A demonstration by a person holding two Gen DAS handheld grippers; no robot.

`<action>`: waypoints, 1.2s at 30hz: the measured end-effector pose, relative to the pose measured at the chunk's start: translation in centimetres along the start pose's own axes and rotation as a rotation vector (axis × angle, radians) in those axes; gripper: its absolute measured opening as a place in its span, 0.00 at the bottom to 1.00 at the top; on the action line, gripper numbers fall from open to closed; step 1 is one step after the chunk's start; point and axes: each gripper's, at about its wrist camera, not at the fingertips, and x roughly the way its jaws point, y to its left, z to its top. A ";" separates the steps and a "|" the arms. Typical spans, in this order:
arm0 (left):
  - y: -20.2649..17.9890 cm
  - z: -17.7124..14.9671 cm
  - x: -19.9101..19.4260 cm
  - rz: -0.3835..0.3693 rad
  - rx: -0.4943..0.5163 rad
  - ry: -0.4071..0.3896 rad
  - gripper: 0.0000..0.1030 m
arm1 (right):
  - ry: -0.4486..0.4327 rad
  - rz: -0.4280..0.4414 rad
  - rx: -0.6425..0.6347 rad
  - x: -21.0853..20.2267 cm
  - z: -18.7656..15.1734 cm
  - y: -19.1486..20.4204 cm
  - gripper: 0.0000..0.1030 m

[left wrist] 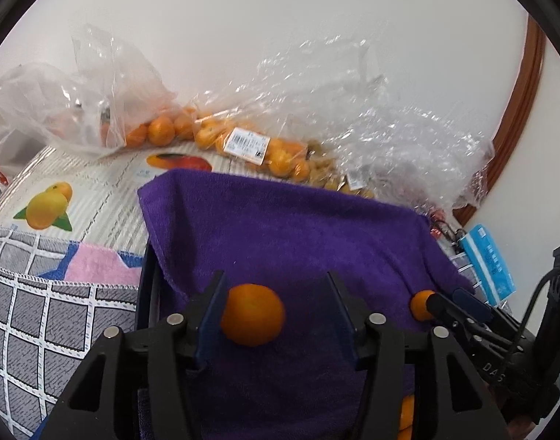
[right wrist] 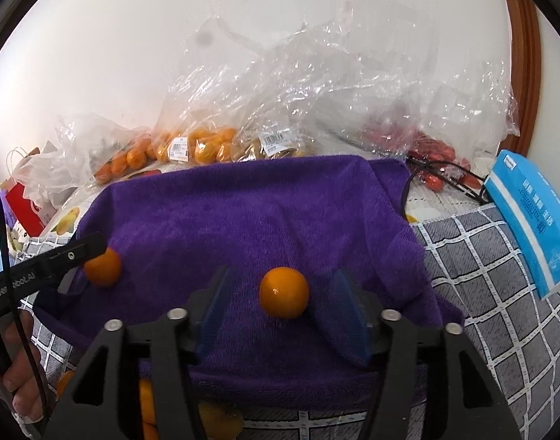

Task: Organize fruits
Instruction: 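Lower the oranges onto the towel and open both tools, then withdraw both open tools from the towel toward the remaining fruit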

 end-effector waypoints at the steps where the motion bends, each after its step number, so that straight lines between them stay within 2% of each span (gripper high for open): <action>1: 0.0 0.0 -0.2 -0.006 -0.004 -0.007 0.51 | -0.005 -0.003 0.002 -0.1 0.0 0.0 0.65; 4: 0.0 0.1 -0.6 -0.012 -0.016 -0.027 0.51 | -0.008 -0.012 0.005 -0.3 0.2 -0.2 0.75; 7: 0.0 0.2 -0.8 -0.004 -0.016 -0.040 0.51 | -0.001 -0.023 0.030 -0.6 0.6 -0.8 0.77; 11: -0.2 0.3 -1.3 0.011 -0.016 -0.066 0.51 | 0.018 -0.060 0.037 -0.7 0.7 -1.0 0.91; 17: -0.8 0.3 -2.0 0.028 0.018 -0.098 0.51 | -0.031 -0.093 -0.038 -2.0 0.9 0.5 0.92; 19: -0.8 0.3 -2.2 0.026 0.008 -0.106 0.51 | -0.009 -0.134 -0.044 -1.9 1.2 0.9 0.92; 23: -0.5 0.5 -2.8 0.037 -0.014 -0.130 0.51 | 0.014 -0.084 0.023 -2.9 1.8 0.5 0.91; 26: -0.5 1.0 -3.3 0.001 -0.033 -0.100 0.51 | 0.008 -0.074 0.080 -4.4 1.9 -0.1 0.91; 29: -1.2 1.3 -4.4 -0.051 -0.018 -0.087 0.50 | -0.010 -0.119 0.128 -6.6 1.5 -0.5 0.91; 32: -2.5 1.4 -5.8 -0.041 0.038 -0.101 0.50 | -0.010 -0.153 0.114 -8.8 1.0 -0.4 0.91; 36: -3.2 0.9 -7.6 -0.065 0.062 -0.054 0.50 | -0.024 -0.106 0.101 -11.4 -0.3 -0.6 0.91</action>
